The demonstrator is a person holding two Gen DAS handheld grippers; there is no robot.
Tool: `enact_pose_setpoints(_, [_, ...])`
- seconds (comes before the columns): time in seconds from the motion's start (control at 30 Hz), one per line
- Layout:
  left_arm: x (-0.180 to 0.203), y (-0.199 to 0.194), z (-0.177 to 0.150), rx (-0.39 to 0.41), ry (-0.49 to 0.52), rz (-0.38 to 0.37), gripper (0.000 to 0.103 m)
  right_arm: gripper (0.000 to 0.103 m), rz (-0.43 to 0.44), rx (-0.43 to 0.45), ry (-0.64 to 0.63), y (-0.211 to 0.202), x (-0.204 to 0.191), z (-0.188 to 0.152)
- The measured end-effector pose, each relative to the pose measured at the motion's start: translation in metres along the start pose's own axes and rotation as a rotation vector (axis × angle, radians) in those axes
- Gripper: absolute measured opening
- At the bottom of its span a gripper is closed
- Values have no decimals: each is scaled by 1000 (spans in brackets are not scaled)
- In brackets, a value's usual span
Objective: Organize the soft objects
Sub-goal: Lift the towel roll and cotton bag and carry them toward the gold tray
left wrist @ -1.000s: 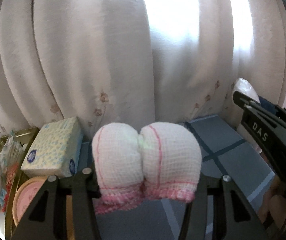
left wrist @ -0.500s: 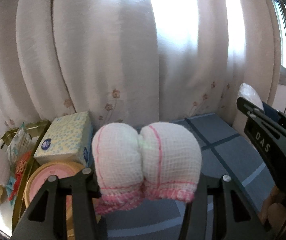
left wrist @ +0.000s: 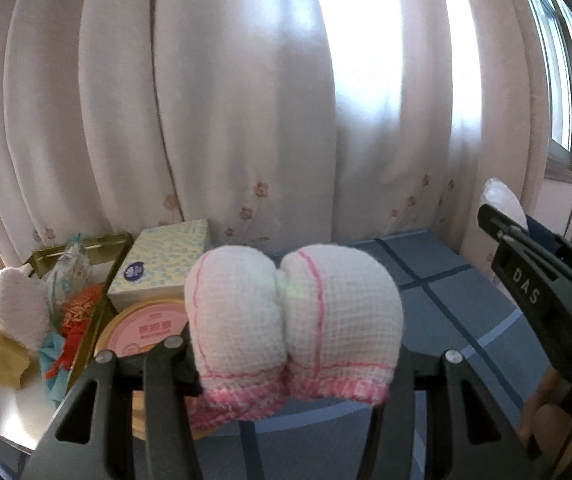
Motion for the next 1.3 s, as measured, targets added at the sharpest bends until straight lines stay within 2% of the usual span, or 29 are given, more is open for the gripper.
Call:
enact_pose_setpoints(0.53, [-38, -26, -10, 29, -42, 11, 49, 35, 68, 5, 33, -35, -40, -8])
enact_pose_setpoints(1.3, [-48, -40, -14, 49, -49, 17, 49, 35, 122, 16, 82, -63, -59, -16])
Point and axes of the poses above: each gripper's, at about its wrist camera, not at the fingertips, and y roughly the way its jaws point, x to its right, z to its top, the point moved 6 cm from there along y, roughly the way its jaws point, and after that the axes turned 4 degrees about z, right-handed, at the moved point
